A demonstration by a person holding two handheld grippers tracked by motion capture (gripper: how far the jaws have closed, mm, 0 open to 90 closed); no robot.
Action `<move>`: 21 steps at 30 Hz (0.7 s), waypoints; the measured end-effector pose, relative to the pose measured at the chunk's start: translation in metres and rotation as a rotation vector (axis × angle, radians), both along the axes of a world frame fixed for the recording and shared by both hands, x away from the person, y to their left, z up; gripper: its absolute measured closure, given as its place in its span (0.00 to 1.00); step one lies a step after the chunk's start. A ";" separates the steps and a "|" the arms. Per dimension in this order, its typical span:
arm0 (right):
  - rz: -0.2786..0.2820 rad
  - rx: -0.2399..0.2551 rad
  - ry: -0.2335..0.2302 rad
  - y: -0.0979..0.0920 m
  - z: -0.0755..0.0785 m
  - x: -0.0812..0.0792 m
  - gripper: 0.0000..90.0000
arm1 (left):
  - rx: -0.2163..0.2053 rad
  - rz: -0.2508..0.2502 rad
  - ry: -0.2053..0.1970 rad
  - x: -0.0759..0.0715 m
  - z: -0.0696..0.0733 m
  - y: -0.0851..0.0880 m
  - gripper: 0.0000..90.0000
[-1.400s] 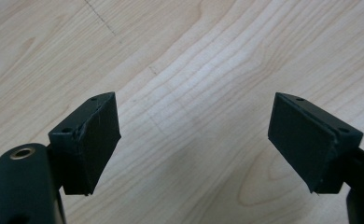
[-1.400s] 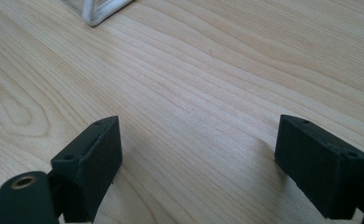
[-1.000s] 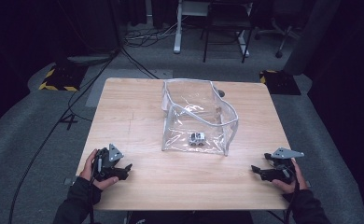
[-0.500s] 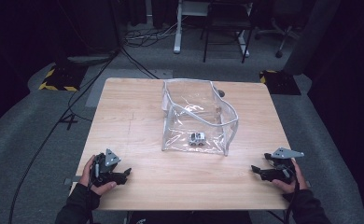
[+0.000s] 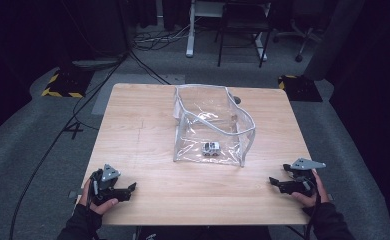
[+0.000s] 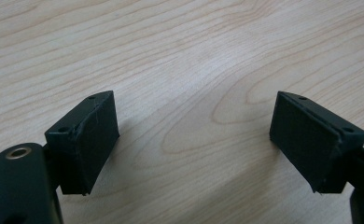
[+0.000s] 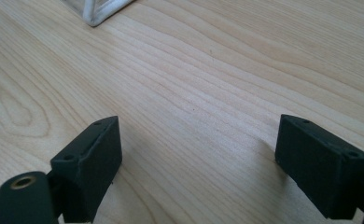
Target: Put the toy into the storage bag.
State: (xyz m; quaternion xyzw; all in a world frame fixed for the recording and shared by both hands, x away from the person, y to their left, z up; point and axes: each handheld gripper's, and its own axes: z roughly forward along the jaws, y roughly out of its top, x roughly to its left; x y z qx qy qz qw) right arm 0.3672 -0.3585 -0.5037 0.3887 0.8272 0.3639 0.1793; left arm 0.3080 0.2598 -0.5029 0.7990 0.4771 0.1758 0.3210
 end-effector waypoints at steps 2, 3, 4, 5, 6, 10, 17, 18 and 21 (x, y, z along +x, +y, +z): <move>0.000 0.000 0.000 0.000 0.000 0.000 0.16 | 0.000 0.007 0.000 -0.001 0.000 0.002 0.17; 0.000 0.000 0.000 0.000 0.000 0.000 0.16 | -0.002 0.012 -0.006 -0.001 -0.001 0.002 0.17; -0.001 0.002 -0.002 0.000 0.000 0.000 0.16 | 0.002 0.009 -0.004 -0.001 0.000 0.002 0.17; 0.000 -0.001 0.000 0.000 0.000 0.000 0.16 | 0.002 0.010 -0.005 -0.001 0.000 0.002 0.17; 0.000 0.000 0.000 0.000 0.000 0.000 0.16 | 0.000 0.011 -0.005 -0.001 0.000 0.002 0.17; 0.000 0.000 0.000 0.000 0.000 0.000 0.16 | 0.001 0.013 -0.007 -0.001 -0.001 0.002 0.17; -0.001 0.000 0.001 0.000 0.000 0.000 0.16 | 0.001 0.013 -0.007 -0.001 -0.001 0.002 0.16; 0.001 -0.001 -0.001 0.000 0.000 0.000 0.16 | 0.001 0.013 -0.007 -0.001 -0.001 0.002 0.16; 0.000 -0.001 0.001 0.000 0.000 -0.001 0.16 | 0.001 0.013 -0.007 -0.001 -0.001 0.002 0.16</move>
